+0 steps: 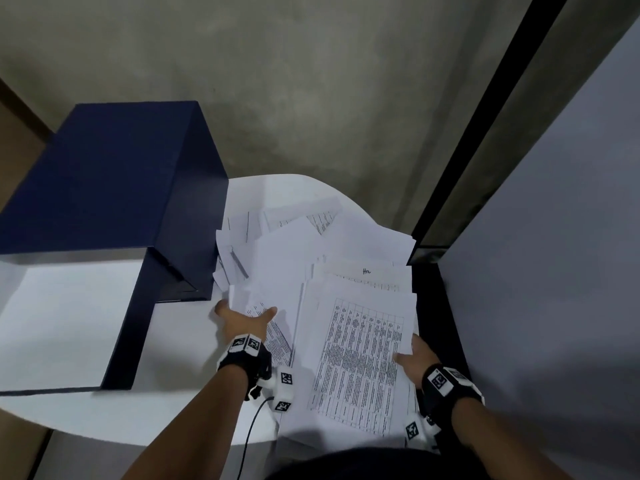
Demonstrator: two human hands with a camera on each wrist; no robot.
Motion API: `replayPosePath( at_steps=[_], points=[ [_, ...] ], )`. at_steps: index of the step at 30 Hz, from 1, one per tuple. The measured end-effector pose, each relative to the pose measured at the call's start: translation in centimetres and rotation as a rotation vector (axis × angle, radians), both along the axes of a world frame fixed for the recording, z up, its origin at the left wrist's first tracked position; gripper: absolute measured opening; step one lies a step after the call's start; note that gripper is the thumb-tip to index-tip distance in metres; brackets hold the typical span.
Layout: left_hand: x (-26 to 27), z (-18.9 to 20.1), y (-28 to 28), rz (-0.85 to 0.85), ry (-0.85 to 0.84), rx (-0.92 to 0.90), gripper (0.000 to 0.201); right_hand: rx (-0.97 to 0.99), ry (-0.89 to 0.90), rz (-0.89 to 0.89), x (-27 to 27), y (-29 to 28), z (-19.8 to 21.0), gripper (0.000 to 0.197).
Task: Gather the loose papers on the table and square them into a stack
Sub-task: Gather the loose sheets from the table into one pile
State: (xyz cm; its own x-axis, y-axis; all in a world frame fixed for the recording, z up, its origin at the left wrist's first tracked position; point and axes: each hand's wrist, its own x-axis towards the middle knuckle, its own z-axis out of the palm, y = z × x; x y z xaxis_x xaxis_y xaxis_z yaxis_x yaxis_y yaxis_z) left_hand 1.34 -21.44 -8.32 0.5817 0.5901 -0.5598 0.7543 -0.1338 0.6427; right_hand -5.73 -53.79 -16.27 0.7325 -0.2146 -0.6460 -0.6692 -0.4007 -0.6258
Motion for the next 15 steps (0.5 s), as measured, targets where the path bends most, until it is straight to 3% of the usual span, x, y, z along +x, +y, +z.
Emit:
replayPosePath(
  at_steps=[3, 8, 15],
  points=[
    [0.7, 0.6, -1.0, 0.001, 0.024, 0.025, 0.104, 0.009, -0.001, 0.021, 0.1, 0.1, 0.0, 0.042],
    [0.9, 1.4, -1.7, -0.077, 0.011, 0.051, 0.078, 0.011, -0.005, -0.005, 0.2, 0.3, 0.9, 0.039],
    [1.0, 3.9, 1.5, -0.018, -0.192, 0.072, 0.063, 0.043, -0.041, -0.152, 0.6, 0.4, 1.5, 0.038]
  ],
)
